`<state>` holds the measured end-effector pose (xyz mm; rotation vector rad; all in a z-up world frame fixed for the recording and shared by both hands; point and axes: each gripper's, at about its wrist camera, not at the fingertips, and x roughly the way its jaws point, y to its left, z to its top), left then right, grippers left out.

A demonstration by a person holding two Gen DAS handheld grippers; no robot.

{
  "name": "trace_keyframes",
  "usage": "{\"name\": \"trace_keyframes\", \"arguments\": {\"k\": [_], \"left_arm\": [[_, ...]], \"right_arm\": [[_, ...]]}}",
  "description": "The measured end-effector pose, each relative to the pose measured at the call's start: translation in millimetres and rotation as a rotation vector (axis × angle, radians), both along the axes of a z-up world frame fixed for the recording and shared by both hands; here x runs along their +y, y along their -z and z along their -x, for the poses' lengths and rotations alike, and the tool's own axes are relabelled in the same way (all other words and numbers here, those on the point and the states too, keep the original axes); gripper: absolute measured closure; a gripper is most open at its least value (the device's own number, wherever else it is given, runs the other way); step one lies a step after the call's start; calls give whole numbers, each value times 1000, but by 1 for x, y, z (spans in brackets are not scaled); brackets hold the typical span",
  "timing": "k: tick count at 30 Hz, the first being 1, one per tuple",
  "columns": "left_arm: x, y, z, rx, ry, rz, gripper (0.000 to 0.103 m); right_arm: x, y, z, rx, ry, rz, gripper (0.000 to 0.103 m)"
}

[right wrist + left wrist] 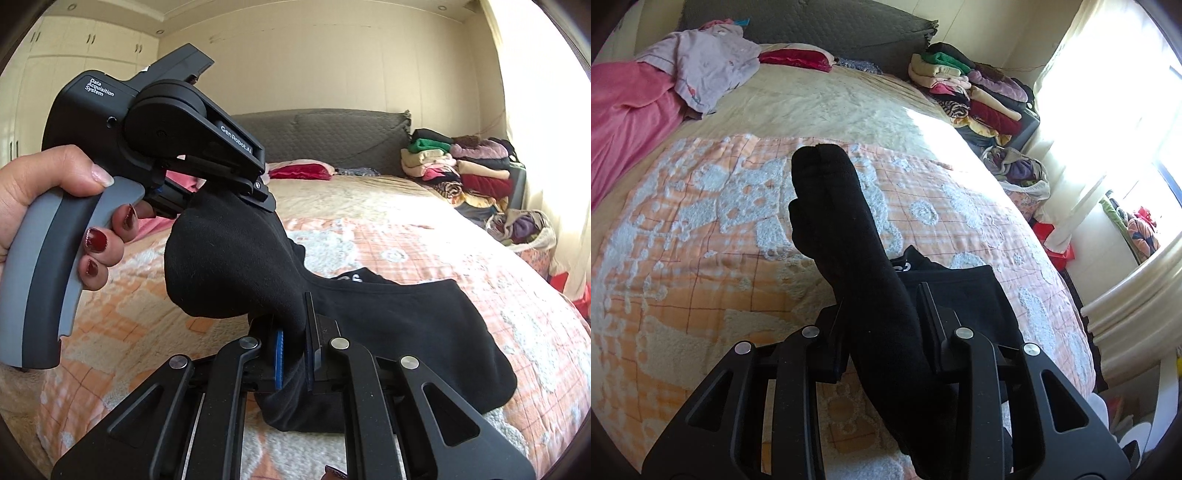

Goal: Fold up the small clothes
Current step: 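Fold the lifted side over the sweatshirt with the right tool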

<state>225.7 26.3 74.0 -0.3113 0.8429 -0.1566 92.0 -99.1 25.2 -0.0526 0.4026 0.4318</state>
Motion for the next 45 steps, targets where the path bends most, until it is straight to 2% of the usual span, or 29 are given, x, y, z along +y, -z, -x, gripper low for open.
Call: {"name": "trace_keyframes", "arguments": {"k": [9,17,25,38,44,45], "left_arm": [[-40,-5,-9,3,39,-37,79],[-77,1,-22,20,81,-59,79],[-120,18,-37,60,139,-62,79],[-181,59,-64,144,217,-117,78],[-198,75,-77,183,232,-134,73],[-201,78,-79,188,238,-126,69]], "right_arm": [[-33,-1,5,28,56,-66,96],[-64,1,-3,108,91,-160,96],[-92,14,-11,214,164,-223,96],[-129,45,-31,361,258,-323,96],[-140,56,-36,399,279,-364,94],[-142,58,-36,410,285,-372,93]]}}
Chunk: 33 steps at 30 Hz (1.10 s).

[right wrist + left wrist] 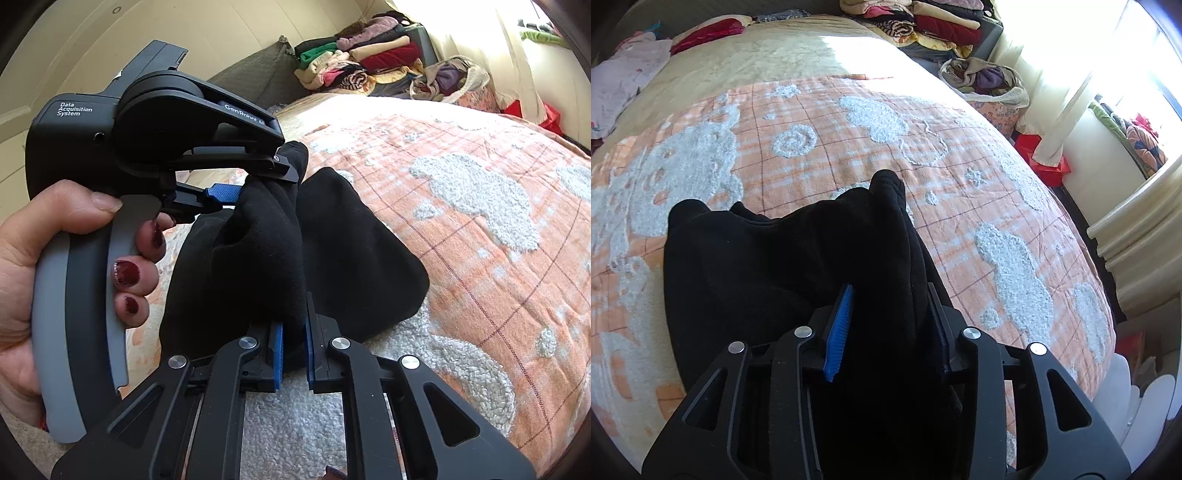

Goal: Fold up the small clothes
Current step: 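Fold the lifted side over the sweatshirt with the right tool, then open the right tool and release the folded sweatshirt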

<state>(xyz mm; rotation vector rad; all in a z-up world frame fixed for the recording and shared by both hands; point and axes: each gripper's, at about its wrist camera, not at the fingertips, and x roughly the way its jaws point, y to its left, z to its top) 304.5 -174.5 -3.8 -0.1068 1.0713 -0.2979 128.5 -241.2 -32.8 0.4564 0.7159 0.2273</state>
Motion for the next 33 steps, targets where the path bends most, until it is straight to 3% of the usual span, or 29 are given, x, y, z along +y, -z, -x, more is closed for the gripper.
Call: {"name": "trace_keyframes", "arguments": {"k": [4,8,17,23,25,26,27,30,33], "left_arm": [[-7,1,0,12,31,71,50],[7,-15,12,-42,17,110,47],[89,-5,54,-108,-135,17,47],[99,17,75,-82,-122,-31,45],[99,19,80,-85,-123,-32,44],[99,19,82,-88,-123,-34,44],[98,18,84,-93,-121,-34,44],[94,14,88,-104,-110,-39,44],[90,13,92,-111,-93,-27,44]], "right_arm": [[-18,13,-7,66,36,-89,88],[-34,21,-10,105,27,-218,82],[-29,1,-14,55,-4,-164,44],[-38,-6,-48,90,-14,-211,31],[-35,-5,-63,135,-64,-177,36],[-33,-4,-68,137,-88,-147,66],[-32,-3,-73,144,-118,-128,77],[-36,-9,-71,137,-148,-123,81],[-39,-18,-62,92,-127,-50,81]]}}
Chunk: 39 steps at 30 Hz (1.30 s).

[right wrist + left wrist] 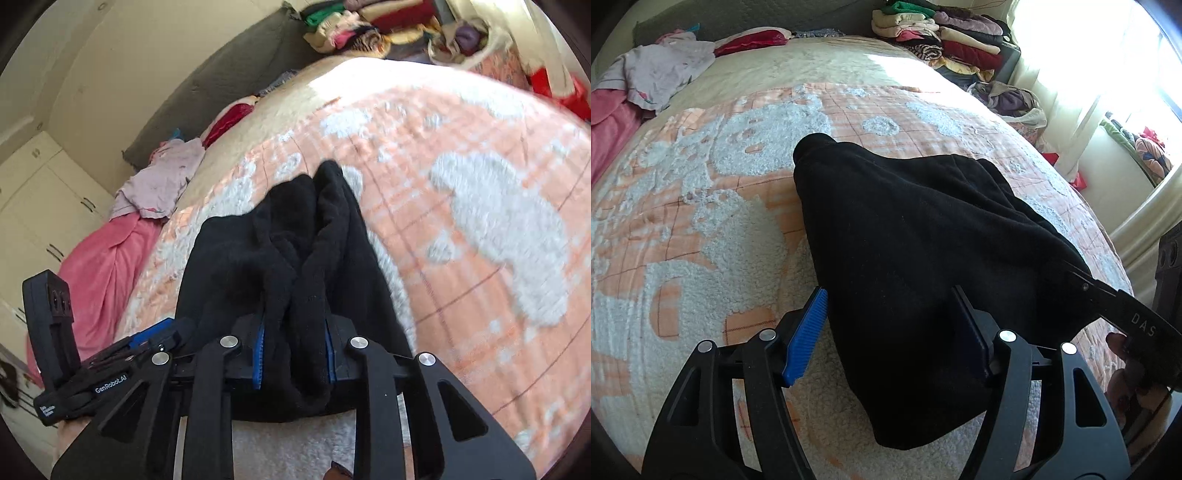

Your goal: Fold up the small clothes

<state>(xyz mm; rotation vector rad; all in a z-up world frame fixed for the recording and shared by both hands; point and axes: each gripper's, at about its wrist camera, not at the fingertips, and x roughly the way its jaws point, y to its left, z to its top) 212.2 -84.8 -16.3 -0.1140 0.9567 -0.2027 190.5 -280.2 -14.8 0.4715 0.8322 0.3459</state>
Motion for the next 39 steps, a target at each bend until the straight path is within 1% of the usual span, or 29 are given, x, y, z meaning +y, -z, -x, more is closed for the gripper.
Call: {"name": "trace_keyframes", "arguments": {"k": [1,3,4,5,6,8,10,11,13,15,16,17,18,19,21,22,23,26,30,33,36,39], "left_arm": [[-2,1,0,0,6,-1,44],[-5,4,1,3,7,-13,44],[-6,5,2,6,8,-10,44],[-5,6,2,9,5,-5,43],[-5,7,3,10,1,-4,43],[-5,7,5,7,-1,-5,43],[-4,6,7,9,-4,2,43],[-4,6,7,9,-4,3,43],[-3,6,9,8,-3,3,40],[-2,6,12,5,-2,2,40],[-2,6,14,4,-1,4,39],[-2,5,15,2,-1,5,39],[-1,4,17,-4,-1,6,39],[0,2,20,-10,0,7,39],[1,0,25,-18,3,9,39],[2,-2,28,-25,4,9,38],[2,-4,31,-31,3,9,37],[5,-11,41,-55,2,19,29],[8,-21,57,-92,-4,22,15],[10,-28,71,-121,-8,9,10],[11,-35,84,-156,-12,-16,10],[15,-40,100,-187,-24,-33,10]], "right_arm": [[1,5,-2,16,15,19,81],[5,21,-7,59,23,70,76],[7,27,-5,59,35,92,72],[7,29,-2,53,46,94,71],[7,28,0,49,55,94,69],[7,25,4,41,77,127,59],[8,23,10,28,85,157,57],[9,23,12,24,88,165,54],[13,20,17,14,94,191,51],[16,16,21,0,97,219,49],[17,14,25,-12,99,231,46],[17,12,29,-24,106,246,39],[17,10,32,-33,113,260,35],[17,6,37,-53,118,269,29],[15,-2,46,-94,125,263,23],[13,-7,52,-116,131,263,18],[12,-13,58,-141,135,264,12],[11,-28,75,-206,144,281,5],[9,-45,95,-268,141,286,5],[10,-57,110,-316,135,288,5],[11,-66,125,-353,127,296,5],[13,-72,136,-370,118,292,5]]}}
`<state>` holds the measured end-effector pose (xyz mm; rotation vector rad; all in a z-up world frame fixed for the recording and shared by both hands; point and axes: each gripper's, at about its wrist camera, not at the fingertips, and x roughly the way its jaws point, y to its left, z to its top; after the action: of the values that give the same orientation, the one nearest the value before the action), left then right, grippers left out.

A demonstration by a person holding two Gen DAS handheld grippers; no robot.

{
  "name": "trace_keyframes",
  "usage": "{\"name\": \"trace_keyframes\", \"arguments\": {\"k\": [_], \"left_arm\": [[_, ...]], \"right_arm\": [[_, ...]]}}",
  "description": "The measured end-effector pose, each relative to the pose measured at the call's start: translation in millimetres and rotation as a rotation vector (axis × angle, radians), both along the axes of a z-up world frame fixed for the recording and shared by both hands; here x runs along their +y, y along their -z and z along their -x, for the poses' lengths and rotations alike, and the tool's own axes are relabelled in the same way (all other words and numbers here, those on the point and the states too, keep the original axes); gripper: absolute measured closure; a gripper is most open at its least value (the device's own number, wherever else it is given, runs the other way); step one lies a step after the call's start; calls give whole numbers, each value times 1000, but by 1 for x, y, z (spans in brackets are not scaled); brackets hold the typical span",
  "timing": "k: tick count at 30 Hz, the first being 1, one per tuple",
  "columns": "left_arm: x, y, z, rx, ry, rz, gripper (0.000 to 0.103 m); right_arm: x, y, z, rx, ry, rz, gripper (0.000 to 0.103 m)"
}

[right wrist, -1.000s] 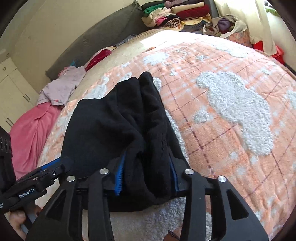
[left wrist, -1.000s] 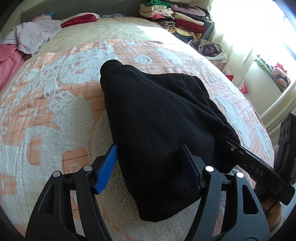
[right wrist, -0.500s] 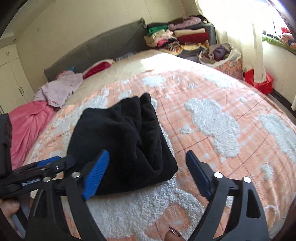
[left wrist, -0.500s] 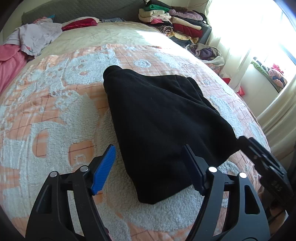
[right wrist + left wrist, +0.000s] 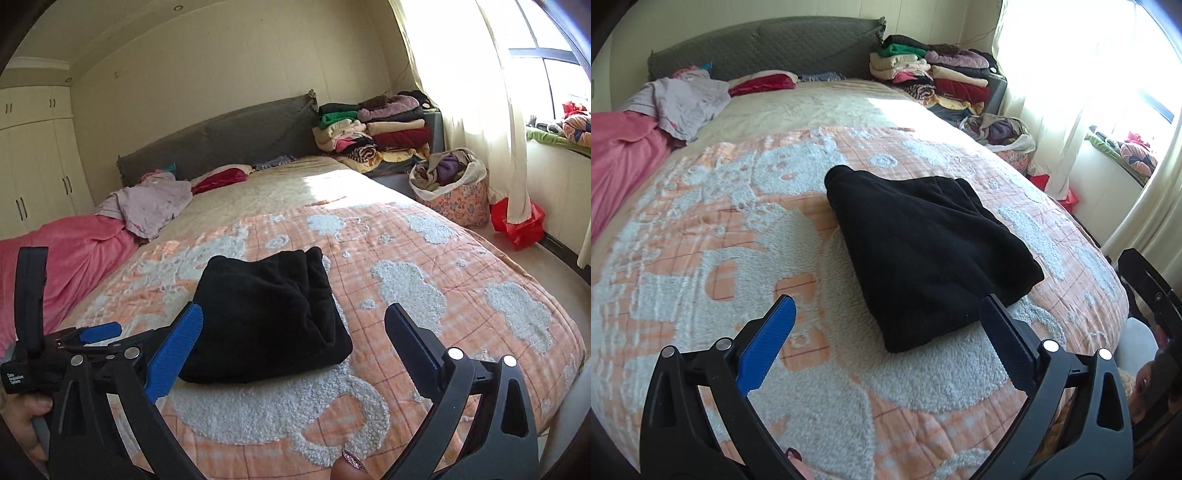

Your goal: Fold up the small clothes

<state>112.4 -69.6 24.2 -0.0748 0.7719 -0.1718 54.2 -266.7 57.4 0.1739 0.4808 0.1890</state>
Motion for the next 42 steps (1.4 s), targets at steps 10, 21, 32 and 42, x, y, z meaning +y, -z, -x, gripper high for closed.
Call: {"name": "trace_keyframes", "arguments": {"k": [10,21,32,42], "left_arm": [[19,-2,42,-37,-36,-16,10],[35,36,68,11,-55,-16,10],[36,49,77,42,-74,-13,10],[37,45,80,43,-89,-16,10]], "right_arm": [[11,9,28,41,-33,33,5],[27,61,49,176,-62,48,5],[35,74,52,203,-51,74,5],[35,72,55,198,-59,72,5]]}}
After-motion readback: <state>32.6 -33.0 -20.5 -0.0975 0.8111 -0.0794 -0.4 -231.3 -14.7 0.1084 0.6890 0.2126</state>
